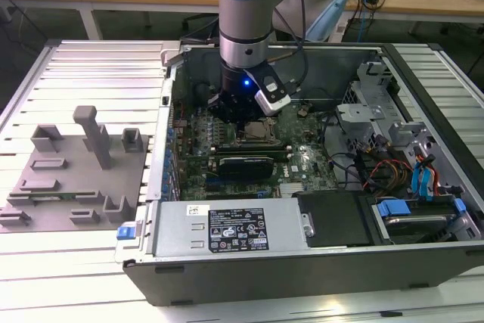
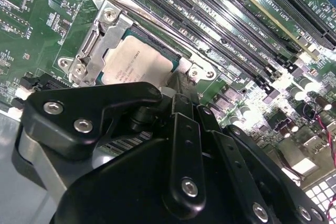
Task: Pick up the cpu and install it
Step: 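Close the cpu cover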
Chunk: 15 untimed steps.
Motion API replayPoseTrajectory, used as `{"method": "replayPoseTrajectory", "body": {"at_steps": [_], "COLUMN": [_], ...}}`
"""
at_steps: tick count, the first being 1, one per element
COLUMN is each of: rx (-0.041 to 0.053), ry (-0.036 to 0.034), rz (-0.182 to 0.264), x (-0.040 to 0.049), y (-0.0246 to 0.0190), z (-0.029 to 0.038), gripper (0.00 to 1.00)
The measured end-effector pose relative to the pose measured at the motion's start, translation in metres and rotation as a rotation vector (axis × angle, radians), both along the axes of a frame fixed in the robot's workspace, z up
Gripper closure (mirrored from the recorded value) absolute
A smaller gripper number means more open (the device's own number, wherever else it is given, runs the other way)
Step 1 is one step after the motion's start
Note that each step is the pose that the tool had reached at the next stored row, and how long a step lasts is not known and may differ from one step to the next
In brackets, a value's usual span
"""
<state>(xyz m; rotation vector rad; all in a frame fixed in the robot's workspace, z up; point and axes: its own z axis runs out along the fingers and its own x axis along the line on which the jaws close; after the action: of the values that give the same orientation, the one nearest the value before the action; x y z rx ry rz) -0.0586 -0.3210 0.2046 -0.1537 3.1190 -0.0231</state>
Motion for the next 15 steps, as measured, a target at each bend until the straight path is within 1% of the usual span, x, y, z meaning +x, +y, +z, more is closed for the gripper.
{"method": "replayPoseTrajectory", "body": {"at_steps": [4, 7, 8, 9, 15], "rx": [-0.0010, -0.0010, -0.0011, -0.0017, -0.0018], "ry": [0.0005, 0.0004, 0.0005, 0.0005, 0.0006], "rz": [0.000, 0.000, 0.000, 0.000, 0.000], "x": [-0.0001, -0.0001, -0.0001, -0.0001, 0.0006], "y": [-0.0002, -0.0002, -0.0001, -0.0001, -0.0002], "z": [0.0055, 0.0120, 0.0158, 0.0261, 0.0263], "gripper": [0.89, 0.89, 0.89, 0.89, 0.89]}}
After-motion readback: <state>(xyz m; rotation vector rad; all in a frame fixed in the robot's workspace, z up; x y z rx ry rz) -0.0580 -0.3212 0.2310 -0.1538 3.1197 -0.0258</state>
